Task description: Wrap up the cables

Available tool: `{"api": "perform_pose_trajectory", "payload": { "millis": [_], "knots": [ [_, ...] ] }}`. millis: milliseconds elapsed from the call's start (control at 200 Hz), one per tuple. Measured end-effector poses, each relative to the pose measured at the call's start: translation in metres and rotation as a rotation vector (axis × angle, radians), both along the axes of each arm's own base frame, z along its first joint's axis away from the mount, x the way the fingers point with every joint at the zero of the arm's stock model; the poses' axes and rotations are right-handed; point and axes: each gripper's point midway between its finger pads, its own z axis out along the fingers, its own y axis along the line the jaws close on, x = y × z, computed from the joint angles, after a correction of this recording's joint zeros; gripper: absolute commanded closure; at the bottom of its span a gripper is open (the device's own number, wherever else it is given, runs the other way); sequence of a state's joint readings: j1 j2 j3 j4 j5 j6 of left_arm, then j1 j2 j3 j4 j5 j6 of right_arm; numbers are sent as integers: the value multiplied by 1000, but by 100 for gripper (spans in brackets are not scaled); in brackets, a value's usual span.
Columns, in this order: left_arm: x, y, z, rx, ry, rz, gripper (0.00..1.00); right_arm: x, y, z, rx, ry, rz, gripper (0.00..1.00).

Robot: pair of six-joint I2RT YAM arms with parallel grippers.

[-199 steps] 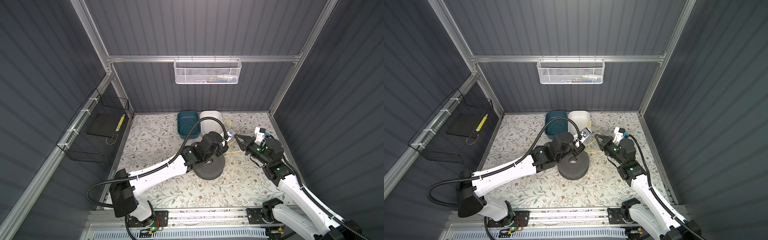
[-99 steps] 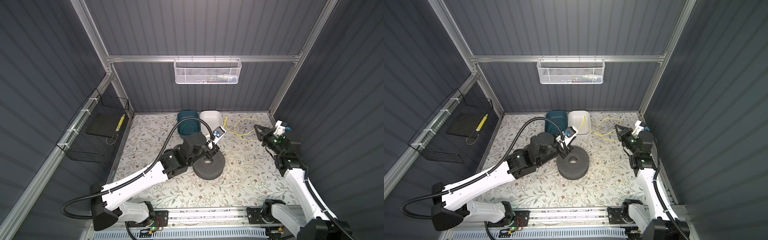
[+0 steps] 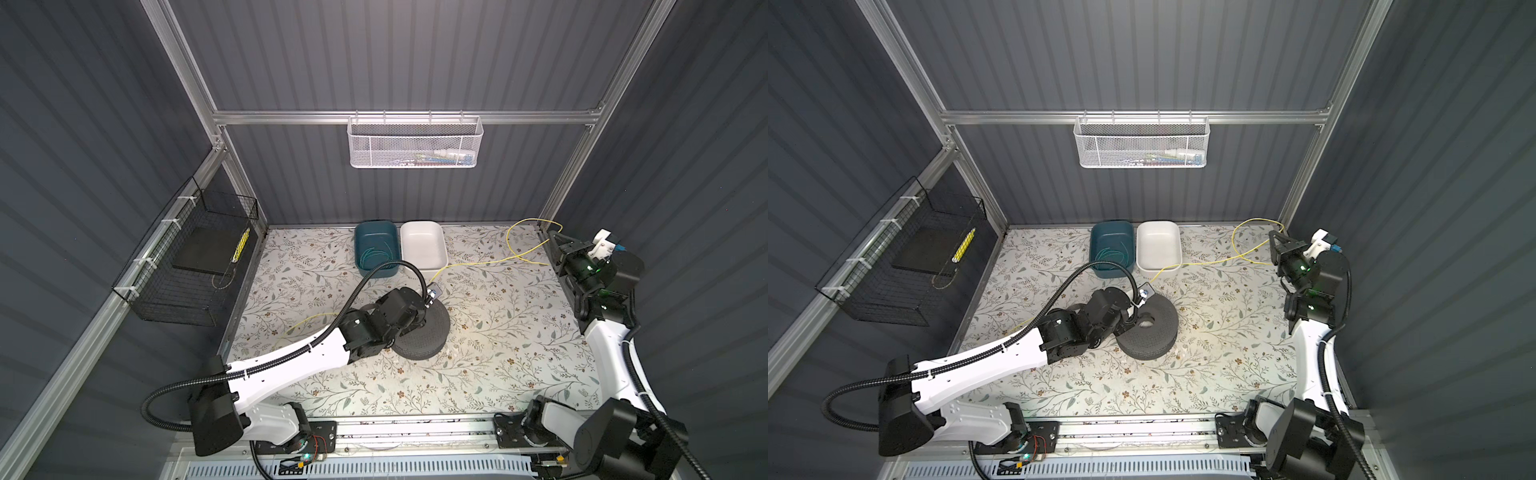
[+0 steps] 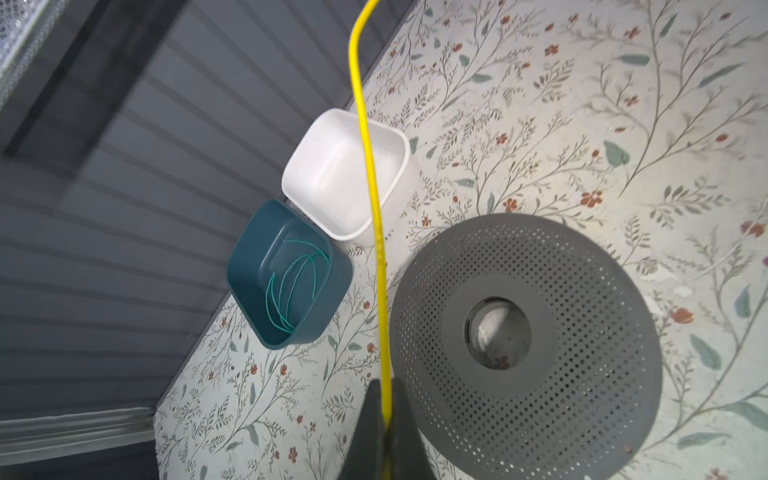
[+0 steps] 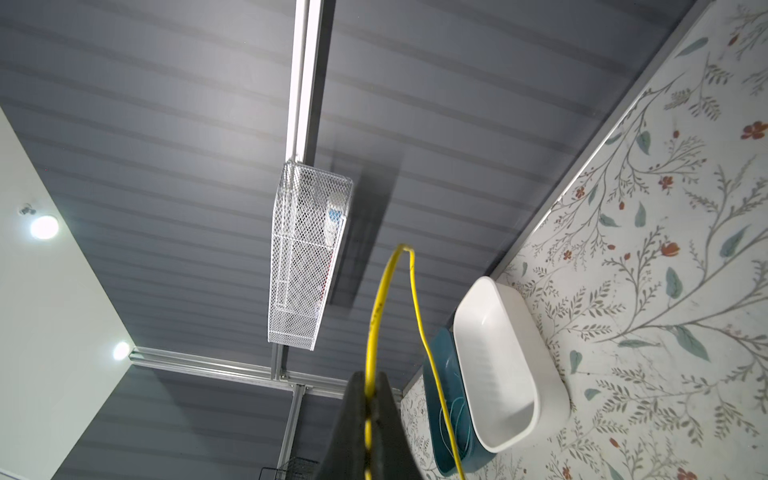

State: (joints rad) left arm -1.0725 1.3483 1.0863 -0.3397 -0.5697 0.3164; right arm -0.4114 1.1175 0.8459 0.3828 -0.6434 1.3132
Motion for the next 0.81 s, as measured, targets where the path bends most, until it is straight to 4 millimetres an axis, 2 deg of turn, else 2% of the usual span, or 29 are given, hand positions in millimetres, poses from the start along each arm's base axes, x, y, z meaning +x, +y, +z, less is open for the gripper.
{"api": "perform_pose_trajectory", "payload": {
  "millis": [145,275,620,695,715,750,805],
  "knots": [
    [4,-4,-22,44,-2,3,100,2,-10,-2,45,6,9,100],
    [7,-8,-33,66,-6,7,100,6,-15,-8,85,31,23,100],
    [13,-5,-45,89,-36,37,100,6,-8,-1,101,24,71,100],
    [13,-4,-44,105,-32,43,83,4,-3,-1,87,18,78,100],
    [14,-3,-43,110,-33,46,76,4,-3,-1,85,17,75,100],
    [14,1,-42,136,-27,53,59,3,-4,0,66,6,57,100],
    [13,5,-41,152,-16,65,48,0,-7,1,38,-8,28,100]
  ]
}}
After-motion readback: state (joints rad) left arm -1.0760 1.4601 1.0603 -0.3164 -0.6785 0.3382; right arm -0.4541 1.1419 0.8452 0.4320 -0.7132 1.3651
